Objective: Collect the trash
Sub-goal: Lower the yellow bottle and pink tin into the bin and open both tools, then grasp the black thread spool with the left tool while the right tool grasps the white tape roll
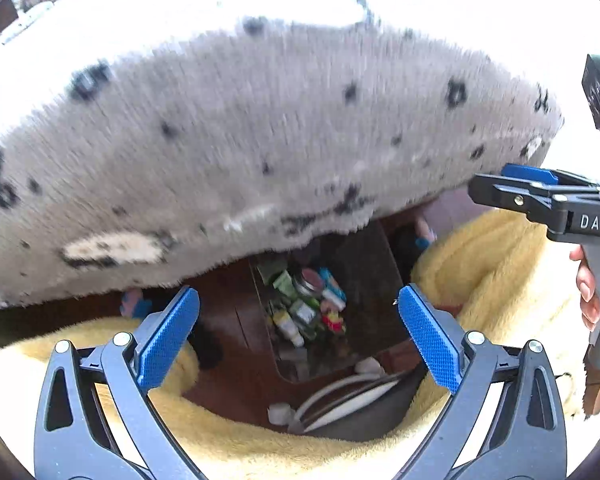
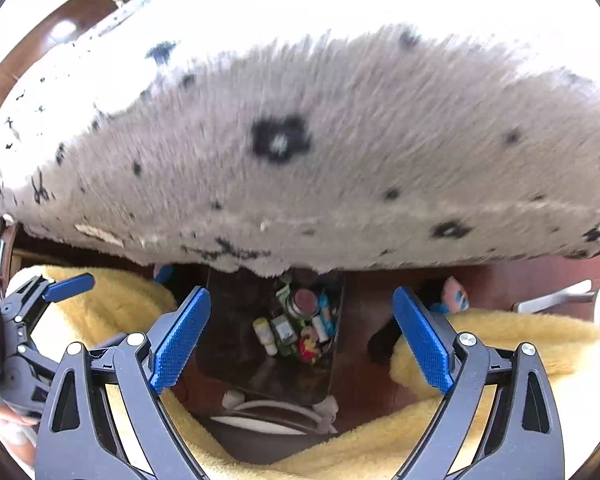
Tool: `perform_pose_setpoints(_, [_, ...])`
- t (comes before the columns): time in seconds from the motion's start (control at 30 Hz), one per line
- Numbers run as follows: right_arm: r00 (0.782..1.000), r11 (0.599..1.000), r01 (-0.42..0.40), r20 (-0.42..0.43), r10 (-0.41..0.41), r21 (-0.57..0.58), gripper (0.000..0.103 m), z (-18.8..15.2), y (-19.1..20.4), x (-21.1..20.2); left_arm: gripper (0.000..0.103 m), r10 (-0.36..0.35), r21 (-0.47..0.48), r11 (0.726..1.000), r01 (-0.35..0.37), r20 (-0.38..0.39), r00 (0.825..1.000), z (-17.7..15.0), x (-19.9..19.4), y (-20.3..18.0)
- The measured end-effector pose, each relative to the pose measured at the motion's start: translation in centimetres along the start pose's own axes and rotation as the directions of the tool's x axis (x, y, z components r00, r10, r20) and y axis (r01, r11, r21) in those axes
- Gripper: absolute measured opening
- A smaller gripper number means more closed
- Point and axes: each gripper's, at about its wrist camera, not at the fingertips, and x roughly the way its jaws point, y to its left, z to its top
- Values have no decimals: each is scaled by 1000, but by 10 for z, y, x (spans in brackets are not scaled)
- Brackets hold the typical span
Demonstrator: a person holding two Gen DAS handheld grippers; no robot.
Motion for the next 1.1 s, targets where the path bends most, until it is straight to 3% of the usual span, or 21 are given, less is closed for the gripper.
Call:
perform_pose_setpoints(0.33, [986,998,47,160,-40,-43,95,33,-2,-46,95,83,-8,997,-82,135,987,31,-40,15])
perform_pose_setpoints(0.63, [972,992,87,224,-65,-89,95,84,4,-59,95,178,-29,984,-176,214,960,81,-54,47])
perform_pose_setpoints(0.93, [965,986,89,256,-51,-140,95,152,23,-43,95,230,-53,973,-224,245,942,137,-53,83])
perform_pose_setpoints(1.1, [965,986,68,261,-25,-155,95,197,38,-22,95,229,-61,973,-221,241,943,169,-42,103])
